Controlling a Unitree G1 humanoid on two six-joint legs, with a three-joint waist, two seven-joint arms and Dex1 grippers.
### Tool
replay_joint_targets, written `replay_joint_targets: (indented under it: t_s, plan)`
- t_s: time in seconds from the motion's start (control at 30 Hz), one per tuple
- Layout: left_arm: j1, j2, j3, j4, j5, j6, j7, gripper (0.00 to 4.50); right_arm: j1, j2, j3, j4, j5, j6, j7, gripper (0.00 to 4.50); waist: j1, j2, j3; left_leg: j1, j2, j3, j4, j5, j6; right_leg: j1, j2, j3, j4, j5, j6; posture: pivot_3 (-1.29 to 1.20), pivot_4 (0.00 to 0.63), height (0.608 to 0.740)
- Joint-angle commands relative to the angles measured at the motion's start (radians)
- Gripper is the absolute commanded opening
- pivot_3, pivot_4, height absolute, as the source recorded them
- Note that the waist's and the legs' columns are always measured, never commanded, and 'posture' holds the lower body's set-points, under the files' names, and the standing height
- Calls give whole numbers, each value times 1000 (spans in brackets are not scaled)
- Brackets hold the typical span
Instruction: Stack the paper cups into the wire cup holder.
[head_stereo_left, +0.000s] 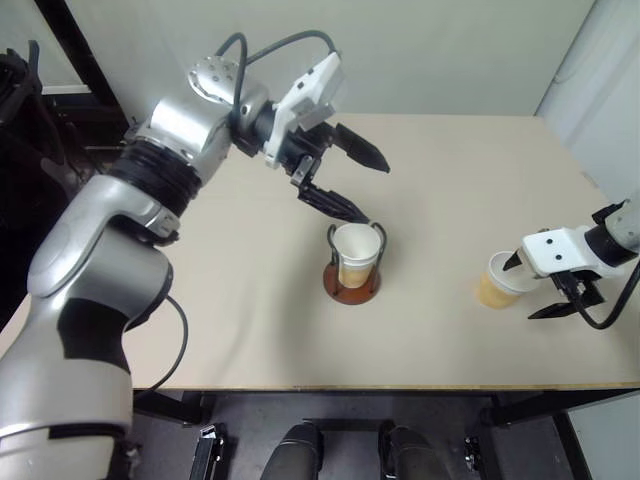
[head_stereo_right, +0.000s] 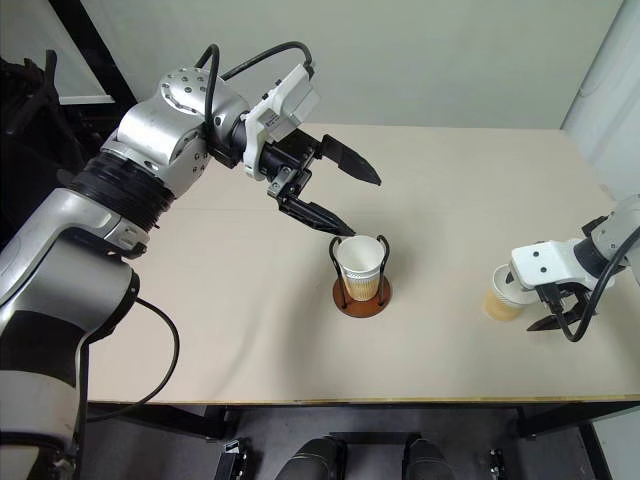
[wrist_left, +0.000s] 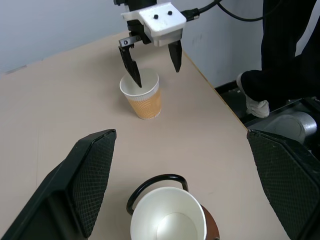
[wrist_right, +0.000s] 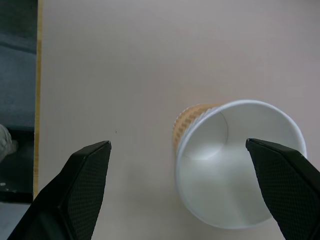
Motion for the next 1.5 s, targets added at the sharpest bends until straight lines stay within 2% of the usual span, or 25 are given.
replay_joint_targets:
  t_s: [0.03, 0.1, 0.13, 0.17, 0.23, 0.53, 0.7, 0.87, 1.13, 1.5]
  plan:
    - [-21, 6, 25, -12, -7, -3, -31, 4487, -6, 12, -41, -2, -24, -12, 3, 4500, -1, 0, 0, 0, 0, 0, 0, 0, 0, 0, 0, 0, 0, 0, 0, 0, 150, 740]
    - [-20, 5, 26, -12, -7, -3, -31, 4500, -3, 18, -40, -7, -32, -18, 4, 4117, -1, 0, 0, 0, 0, 0, 0, 0, 0, 0, 0, 0, 0, 0, 0, 0, 150, 740]
    - [-20, 5, 27, -12, -7, -3, -31, 4500, -1, 22, -41, -7, -38, -20, 4, 3617, -1, 0, 0, 0, 0, 0, 0, 0, 0, 0, 0, 0, 0, 0, 0, 0, 150, 740]
    - [-19, 6, 27, -12, -7, -4, -31, 4500, -3, 28, -38, -6, -48, -23, 2, 3617, 0, 0, 0, 0, 0, 0, 0, 0, 0, 0, 0, 0, 0, 0, 0, 0, 150, 740]
    - [-19, 6, 29, -10, -6, -5, -31, 4500, -15, 42, -32, -7, -68, -18, 0, 3269, -1, 0, 0, 0, 0, 0, 1, 0, 0, 0, 0, 0, 0, 0, 0, 0, 150, 740]
    - [-16, 6, 40, -7, -6, -4, -31, 4500, -21, 61, -34, -4, -106, -18, 4, 46, 0, 0, 0, 0, 0, 0, 1, 0, 0, 0, 0, 0, 0, 0, -1, 0, 150, 740]
    - [-10, 2, 62, 0, -8, 4, -31, 4500, -21, 60, -36, -5, -110, -21, 4, 13, 0, 0, 0, 0, 0, 0, 1, 0, 0, 0, 0, 0, 0, 0, -1, 0, 150, 740]
    - [24, -2, 141, 19, -2, 44, -31, 4500, -27, 57, -32, -4, -111, -24, 4, 13, -1, 0, 0, 0, 0, 0, 1, 0, 0, 0, 0, 0, 0, 0, -1, 0, 150, 740]
    - [112, 63, 198, 39, 73, 59, -31, 4500, -42, 60, -19, 7, -103, -31, 4, 13, -3, 0, 0, 1, 0, -1, 1, 0, 0, 0, 0, 0, 0, 1, -1, 0, 150, 740]
    - [170, 127, 271, 57, 104, 88, -31, 4500, -73, 75, -20, 6, -77, -3, 4, 13, -5, 1, 0, 1, 0, -1, 0, 0, 0, 0, 0, 0, 0, 1, -2, 0, 150, 740]
